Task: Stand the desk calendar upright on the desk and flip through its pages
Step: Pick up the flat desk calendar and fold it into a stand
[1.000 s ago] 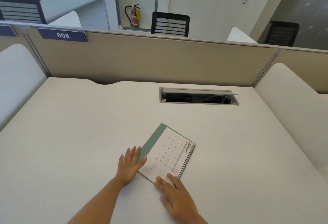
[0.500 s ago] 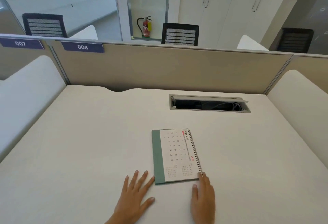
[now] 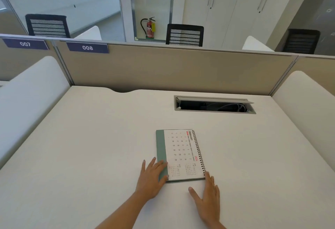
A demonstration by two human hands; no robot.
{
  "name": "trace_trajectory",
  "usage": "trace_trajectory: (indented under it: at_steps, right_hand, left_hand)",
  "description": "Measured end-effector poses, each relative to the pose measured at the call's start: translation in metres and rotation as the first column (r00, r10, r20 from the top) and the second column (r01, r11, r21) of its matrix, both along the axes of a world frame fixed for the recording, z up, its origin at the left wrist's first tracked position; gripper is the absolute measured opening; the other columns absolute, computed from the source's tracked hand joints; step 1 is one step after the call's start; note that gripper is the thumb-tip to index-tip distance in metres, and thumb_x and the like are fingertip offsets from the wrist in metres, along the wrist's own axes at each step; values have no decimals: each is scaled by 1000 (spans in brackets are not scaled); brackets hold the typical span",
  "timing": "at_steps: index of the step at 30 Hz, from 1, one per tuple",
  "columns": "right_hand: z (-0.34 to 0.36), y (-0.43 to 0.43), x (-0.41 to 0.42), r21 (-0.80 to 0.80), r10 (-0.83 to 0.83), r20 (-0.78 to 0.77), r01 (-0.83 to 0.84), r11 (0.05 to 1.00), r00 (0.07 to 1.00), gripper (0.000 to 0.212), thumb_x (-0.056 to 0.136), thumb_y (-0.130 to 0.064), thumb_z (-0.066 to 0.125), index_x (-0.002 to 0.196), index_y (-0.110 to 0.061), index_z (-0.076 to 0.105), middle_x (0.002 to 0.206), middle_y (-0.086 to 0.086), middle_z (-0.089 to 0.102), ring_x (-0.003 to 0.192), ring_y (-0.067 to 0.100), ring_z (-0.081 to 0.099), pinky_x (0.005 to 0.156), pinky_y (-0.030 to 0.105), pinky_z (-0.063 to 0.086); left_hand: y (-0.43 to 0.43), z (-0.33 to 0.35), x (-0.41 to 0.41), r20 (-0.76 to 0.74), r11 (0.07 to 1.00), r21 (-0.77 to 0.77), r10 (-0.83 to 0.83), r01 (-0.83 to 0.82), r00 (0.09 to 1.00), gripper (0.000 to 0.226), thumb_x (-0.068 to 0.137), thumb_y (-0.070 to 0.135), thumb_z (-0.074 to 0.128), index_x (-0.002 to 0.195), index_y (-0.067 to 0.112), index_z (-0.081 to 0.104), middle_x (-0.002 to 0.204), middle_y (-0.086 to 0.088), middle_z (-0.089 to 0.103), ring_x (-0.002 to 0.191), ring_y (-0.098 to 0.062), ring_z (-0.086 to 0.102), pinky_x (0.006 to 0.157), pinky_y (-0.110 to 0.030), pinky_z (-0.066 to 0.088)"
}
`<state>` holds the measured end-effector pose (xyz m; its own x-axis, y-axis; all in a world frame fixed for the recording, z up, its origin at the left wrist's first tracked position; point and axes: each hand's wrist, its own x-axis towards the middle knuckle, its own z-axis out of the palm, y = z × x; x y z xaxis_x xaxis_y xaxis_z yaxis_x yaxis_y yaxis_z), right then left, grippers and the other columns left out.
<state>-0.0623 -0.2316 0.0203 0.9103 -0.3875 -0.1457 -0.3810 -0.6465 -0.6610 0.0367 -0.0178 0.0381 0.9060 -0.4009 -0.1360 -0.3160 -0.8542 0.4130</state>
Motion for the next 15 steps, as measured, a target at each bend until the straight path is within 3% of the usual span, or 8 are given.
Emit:
trace_trajectory:
  at_steps: [5,7,10,12,15]
  right_hand:
    - [11,-3,7,320,-153,-69,167,933,986,80,88,-38,67,152,-30,20,162,-5,19,150,23,6,122,38,2]
    - [16,-6,13,456,-210,-58,213,864,976,64,89,-30,67,145,-29,35,155,-5,36,144,22,23,121,39,15]
    - [31,-11,23,673,-322,-65,280,685,945,42,92,-24,64,130,-28,49,135,0,58,118,16,54,103,34,38]
    - [38,-13,28,723,-360,-93,311,616,928,40,94,-27,60,132,-23,49,122,4,65,104,18,63,99,37,45]
    - [49,-6,36,707,-356,-81,305,638,931,48,94,-28,60,138,-23,41,111,9,67,96,22,64,84,36,52]
  left_hand:
    - [-14,-2,-1,-106,998,-2,62,-63,992,58,94,58,39,147,35,32,159,9,25,146,-12,21,119,-44,-10]
    - [-12,-5,-3,-105,999,11,45,-44,993,64,92,60,41,149,34,27,160,8,22,147,-13,19,120,-41,-6]
    - [-8,-7,-7,-105,997,-26,66,-69,992,70,89,62,46,150,33,25,160,7,21,147,-15,19,121,-37,0]
    - [-4,-8,-12,-101,992,-63,104,-111,989,76,86,65,48,150,33,24,160,8,21,147,-16,19,121,-36,2]
    - [7,-12,-18,-134,982,-124,123,-140,983,87,79,71,52,151,37,16,160,13,17,147,-12,18,121,-36,3]
